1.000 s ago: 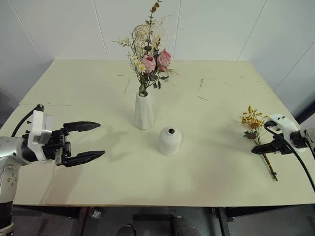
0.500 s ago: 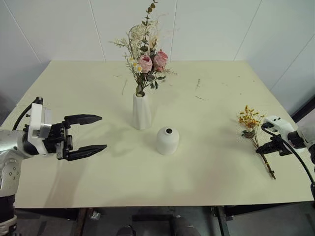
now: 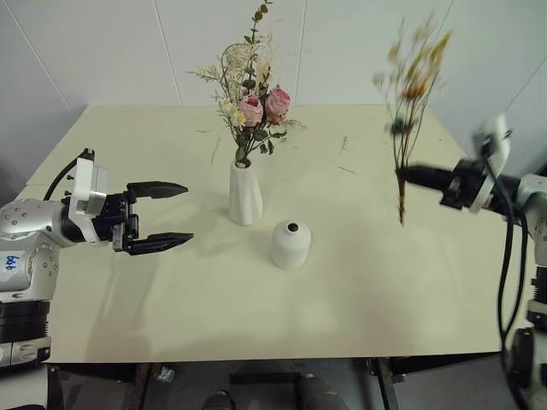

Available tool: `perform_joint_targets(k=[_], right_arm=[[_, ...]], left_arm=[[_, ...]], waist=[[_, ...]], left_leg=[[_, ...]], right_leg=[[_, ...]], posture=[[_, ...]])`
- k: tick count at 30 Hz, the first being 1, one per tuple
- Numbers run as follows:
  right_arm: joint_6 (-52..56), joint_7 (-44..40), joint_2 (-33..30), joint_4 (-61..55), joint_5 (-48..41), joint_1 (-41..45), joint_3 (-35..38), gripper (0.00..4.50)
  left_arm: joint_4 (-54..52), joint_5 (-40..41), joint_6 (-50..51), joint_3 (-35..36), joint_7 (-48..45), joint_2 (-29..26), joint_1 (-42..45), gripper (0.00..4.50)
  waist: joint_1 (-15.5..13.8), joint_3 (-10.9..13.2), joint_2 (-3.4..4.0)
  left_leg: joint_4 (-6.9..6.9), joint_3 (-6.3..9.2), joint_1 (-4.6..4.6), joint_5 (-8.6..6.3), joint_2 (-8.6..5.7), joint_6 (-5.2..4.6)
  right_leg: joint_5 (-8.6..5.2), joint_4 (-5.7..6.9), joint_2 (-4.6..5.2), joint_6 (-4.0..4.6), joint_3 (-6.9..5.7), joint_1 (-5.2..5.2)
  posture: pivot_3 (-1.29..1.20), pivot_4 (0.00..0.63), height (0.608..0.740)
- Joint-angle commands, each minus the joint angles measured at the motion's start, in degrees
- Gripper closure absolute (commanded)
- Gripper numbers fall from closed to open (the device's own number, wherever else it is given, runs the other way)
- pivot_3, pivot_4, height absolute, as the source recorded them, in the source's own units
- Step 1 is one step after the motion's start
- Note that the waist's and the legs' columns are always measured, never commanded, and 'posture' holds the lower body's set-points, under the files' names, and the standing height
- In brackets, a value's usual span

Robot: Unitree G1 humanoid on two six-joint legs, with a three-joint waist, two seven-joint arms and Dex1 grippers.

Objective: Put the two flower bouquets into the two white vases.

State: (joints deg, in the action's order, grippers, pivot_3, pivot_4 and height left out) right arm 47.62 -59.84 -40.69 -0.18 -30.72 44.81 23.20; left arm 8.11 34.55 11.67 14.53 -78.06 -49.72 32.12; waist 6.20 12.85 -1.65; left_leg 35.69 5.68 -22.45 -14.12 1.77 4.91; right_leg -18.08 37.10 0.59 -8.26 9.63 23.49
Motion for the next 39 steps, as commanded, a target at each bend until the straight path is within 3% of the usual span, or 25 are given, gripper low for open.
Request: perform_joint_targets(k=[1, 6, 12, 18, 39], right_arm=[[0.87, 7.91, 6.04, -9.59, -10.59, 1.56, 6.22, 4.48], [-0.83, 12.29, 12.07, -14.73, -15.96, -0.73, 3.24, 4.48], [-12.11, 9.75, 15.98, -13.12, -9.44, -6.77, -7.46, 4.48], [-20.11, 8.97, 19.82, -8.02, -6.12, -6.49, -12.97, 4.48], [-22.29, 9.12, 23.25, -4.92, -7.39, -4.26, -17.34, 4.48]], left_arm=[[1.87, -0.78, -1.39, -0.58, -1.34, 0.02, 2.61, 0.00], [4.33, -1.46, -1.74, -1.77, -2.40, 0.47, 4.92, 0.00], [6.20, -2.44, -2.21, -3.13, -2.52, 1.95, 7.09, 0.00], [4.29, -2.25, -1.20, -3.53, -0.81, 3.43, 7.22, 0.00], [-0.06, -1.37, -0.10, -2.10, 3.25, 3.95, 4.62, 0.00]], waist=[[-0.06, 0.00, -0.01], [-0.35, -0.01, -0.01], [-0.48, -0.02, -0.03], [-0.30, -0.02, -0.03], [-0.30, -0.02, -0.03]], left_leg=[[0.00, 0.03, -0.03, 0.00, 0.00, 0.00], [0.01, 0.04, -0.04, 0.00, -0.01, 0.00], [0.00, 0.02, -0.04, 0.00, -0.01, 0.00], [-0.01, 0.04, -0.03, 0.01, 0.00, 0.01], [0.04, 0.06, -0.01, 0.02, 0.00, 0.02]], right_leg=[[0.00, 0.00, 0.01, 0.00, -0.02, 0.00], [0.00, 0.03, 0.04, 0.01, -0.05, 0.02], [-0.01, 0.03, 0.03, 0.01, -0.04, 0.04], [-0.01, 0.13, 0.01, 0.03, -0.04, 0.09], [-0.03, 0.24, 0.01, 0.05, -0.04, 0.11]], posture=[[0.00, 0.150, 0.740], [0.00, 0.150, 0.740], [0.00, 0.150, 0.740], [0.00, 0.150, 0.740], [0.00, 0.150, 0.740]])
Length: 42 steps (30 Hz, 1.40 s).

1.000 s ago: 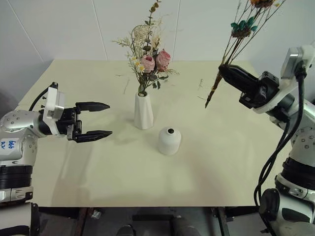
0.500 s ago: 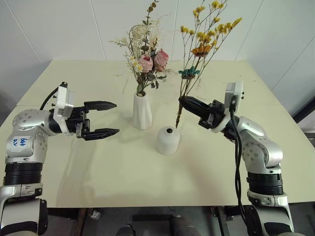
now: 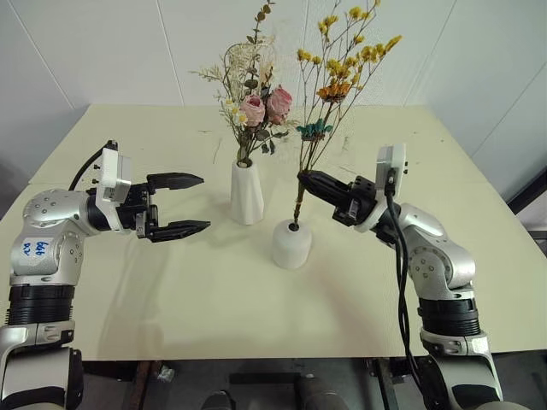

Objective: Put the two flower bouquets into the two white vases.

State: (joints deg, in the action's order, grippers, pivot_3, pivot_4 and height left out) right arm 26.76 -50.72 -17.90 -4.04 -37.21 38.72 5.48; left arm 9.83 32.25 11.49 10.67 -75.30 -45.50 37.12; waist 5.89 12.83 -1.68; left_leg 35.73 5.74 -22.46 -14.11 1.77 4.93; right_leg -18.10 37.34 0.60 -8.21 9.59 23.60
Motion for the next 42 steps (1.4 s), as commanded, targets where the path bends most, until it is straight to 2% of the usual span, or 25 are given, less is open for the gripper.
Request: perform_joint_targets(k=[1, 16, 26, 42], right_arm=[[-1.59, -0.04, 0.49, -0.83, -0.80, 1.93, 0.27, 4.48], [-2.87, -0.47, -0.43, 0.56, -0.02, -0.40, 0.38, 4.48], [-0.68, 0.00, -1.02, -3.35, -2.24, -3.30, 0.13, 4.48], [-4.06, -0.60, -1.31, -1.71, 0.38, -4.84, -0.71, 4.48]], left_arm=[[-1.73, 0.90, 0.06, 1.78, 0.55, -0.28, -0.38, 0.00], [-1.90, 0.78, 0.06, 2.18, 0.94, -0.50, -0.73, 0.00], [-0.69, 0.29, -0.58, 1.97, 0.67, -0.58, 0.32, 0.00], [0.21, -0.04, -0.68, 1.68, 0.29, -0.59, 1.32, 0.00]], waist=[[0.01, 0.00, 0.00], [0.05, 0.00, 0.00], [0.04, 0.00, 0.00], [0.01, 0.00, 0.00]], left_leg=[[0.00, 0.00, 0.00, 0.00, 0.00, 0.00], [-0.02, 0.00, 0.00, 0.00, 0.00, 0.00], [-0.04, 0.00, 0.00, 0.00, 0.00, 0.00], [-0.13, 0.00, 0.00, 0.00, 0.00, 0.00]], right_leg=[[0.00, 0.00, 0.00, 0.00, 0.00, 0.00], [-0.01, -0.02, 0.00, 0.01, 0.00, 0.01], [-0.01, -0.04, 0.00, 0.02, 0.00, 0.00], [-0.01, -0.16, 0.00, 0.02, 0.00, 0.00]], posture=[[0.00, 0.150, 0.740], [0.00, 0.150, 0.740], [0.00, 0.150, 0.740], [0.00, 0.150, 0.740]])
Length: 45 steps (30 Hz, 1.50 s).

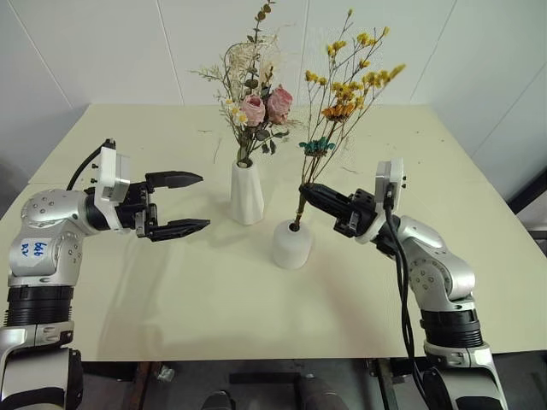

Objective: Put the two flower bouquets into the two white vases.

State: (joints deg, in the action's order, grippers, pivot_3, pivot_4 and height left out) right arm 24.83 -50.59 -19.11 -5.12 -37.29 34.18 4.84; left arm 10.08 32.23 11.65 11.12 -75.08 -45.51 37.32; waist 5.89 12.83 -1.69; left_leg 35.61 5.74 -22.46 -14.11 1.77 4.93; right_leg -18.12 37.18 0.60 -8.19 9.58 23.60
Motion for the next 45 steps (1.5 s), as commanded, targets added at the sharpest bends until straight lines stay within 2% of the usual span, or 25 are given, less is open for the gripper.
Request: perform_joint_targets(k=[1, 12, 24, 37, 45], right_arm=[[-2.54, -0.89, 0.04, -0.43, 0.77, -0.42, -0.33, 4.48], [-6.77, -2.09, 1.25, 3.71, 3.04, -1.61, -2.31, 4.48], [-5.28, -1.42, 1.01, -1.42, 2.17, -5.05, -4.11, 4.48], [-6.85, -1.21, 0.85, -2.25, 2.16, -4.14, -3.48, 4.48], [-3.46, -1.30, -0.64, -6.15, -0.13, -4.17, -3.32, 4.48]], left_arm=[[-0.07, -0.02, -0.82, 1.20, 0.09, -0.54, 1.16, 0.00], [-0.28, 0.10, -0.62, 1.58, 0.13, -0.97, 1.19, 0.00], [-0.40, 0.13, -0.67, 1.72, 0.35, -0.92, 0.98, 0.00], [-0.77, 0.18, -0.35, 1.62, 0.59, -1.06, 1.03, 0.00], [-1.15, 0.37, -0.21, 1.79, 0.71, -0.99, 0.44, 0.00]], waist=[[0.01, 0.00, 0.00], [0.00, -0.01, -0.01], [-0.02, -0.02, -0.04], [-0.01, -0.02, -0.04], [-0.06, -0.02, -0.04]], left_leg=[[-0.02, 0.00, 0.00, 0.00, 0.00, 0.00], [-0.05, 0.00, 0.04, 0.00, 0.00, 0.00], [-0.05, 0.00, 0.06, 0.00, 0.00, 0.00], [-0.06, 0.00, 0.06, 0.00, 0.00, 0.00], [-0.12, 0.00, 0.05, 0.00, 0.01, 0.00]], right_leg=[[0.00, -0.02, 0.00, 0.00, 0.00, 0.00], [0.00, -0.07, 0.01, 0.00, 0.00, -0.04], [0.00, -0.07, 0.01, 0.00, 0.00, -0.07], [0.00, -0.08, 0.01, 0.00, 0.00, -0.07], [0.00, -0.14, 0.01, 0.00, 0.00, -0.06]], posture=[[0.00, 0.150, 0.740], [0.00, 0.150, 0.740], [0.00, 0.150, 0.740], [0.00, 0.150, 0.740], [0.00, 0.150, 0.740]])
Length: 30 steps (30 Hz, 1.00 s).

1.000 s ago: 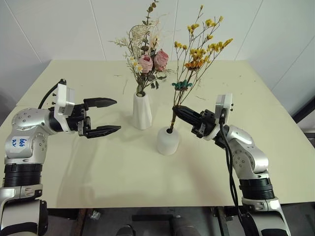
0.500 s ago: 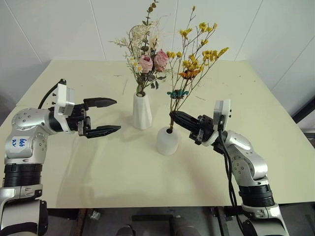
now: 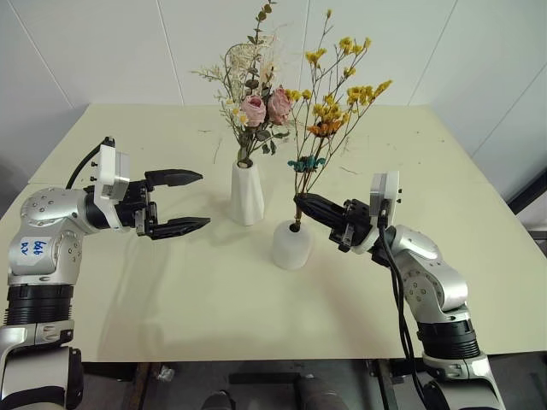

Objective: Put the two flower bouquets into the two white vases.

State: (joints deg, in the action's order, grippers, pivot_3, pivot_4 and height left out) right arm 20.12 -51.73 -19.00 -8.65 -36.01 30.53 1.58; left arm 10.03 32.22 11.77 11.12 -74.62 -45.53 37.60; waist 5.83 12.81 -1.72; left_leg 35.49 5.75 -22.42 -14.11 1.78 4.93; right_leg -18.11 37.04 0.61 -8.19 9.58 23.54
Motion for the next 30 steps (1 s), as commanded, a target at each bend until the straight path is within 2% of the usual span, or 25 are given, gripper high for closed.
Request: perform_joint_targets(k=[1, 13, 22, 25, 30], right_arm=[[1.61, -0.11, -0.88, -3.01, -1.55, -0.70, 0.00, 4.48], [1.64, 0.11, -0.07, -1.99, -0.68, -1.24, -1.06, 4.48], [-7.56, -1.44, 0.84, 7.18, 6.35, -0.99, -1.75, 4.48], [-10.06, -1.63, 0.86, 9.22, 7.03, -0.03, -1.01, 3.85], [-9.25, -2.49, -0.47, 7.33, 5.75, -0.33, -0.34, 2.18]], left_arm=[[-1.15, 0.41, -0.33, 1.84, 0.29, -0.95, 0.07, 0.00], [-1.34, 0.52, -0.49, 1.96, 0.69, -0.56, -0.31, 0.00], [-1.65, 0.66, -0.33, 1.97, 1.21, -0.55, -0.50, 0.00], [-1.61, 0.65, -0.34, 1.86, 1.17, -0.53, -0.36, 0.00], [-1.40, 0.64, -0.43, 1.75, 1.14, -0.47, -0.13, 0.00]], waist=[[-0.02, 0.00, 0.00], [-0.24, 0.00, 0.00], [-0.28, 0.00, 0.00], [-0.26, 0.00, 0.00], [-0.28, 0.00, 0.00]], left_leg=[[-0.01, 0.00, 0.00, 0.00, 0.00, 0.00], [-0.13, 0.00, -0.02, 0.00, 0.00, 0.00], [-0.14, -0.01, -0.03, 0.00, 0.00, 0.00], [-0.15, -0.01, -0.02, 0.00, 0.00, 0.00], [-0.15, -0.01, -0.02, 0.00, 0.00, 0.01]], right_leg=[[0.00, -0.01, 0.00, 0.00, 0.00, 0.00], [0.00, -0.10, 0.01, 0.00, 0.00, 0.03], [0.00, -0.13, 0.01, 0.00, 0.00, 0.04], [0.00, -0.12, 0.01, 0.00, 0.00, 0.04], [0.00, -0.10, 0.01, 0.00, 0.00, 0.04]], posture=[[0.00, 0.150, 0.740], [0.00, 0.150, 0.740], [0.00, 0.150, 0.740], [0.00, 0.150, 0.740], [0.00, 0.150, 0.740]])
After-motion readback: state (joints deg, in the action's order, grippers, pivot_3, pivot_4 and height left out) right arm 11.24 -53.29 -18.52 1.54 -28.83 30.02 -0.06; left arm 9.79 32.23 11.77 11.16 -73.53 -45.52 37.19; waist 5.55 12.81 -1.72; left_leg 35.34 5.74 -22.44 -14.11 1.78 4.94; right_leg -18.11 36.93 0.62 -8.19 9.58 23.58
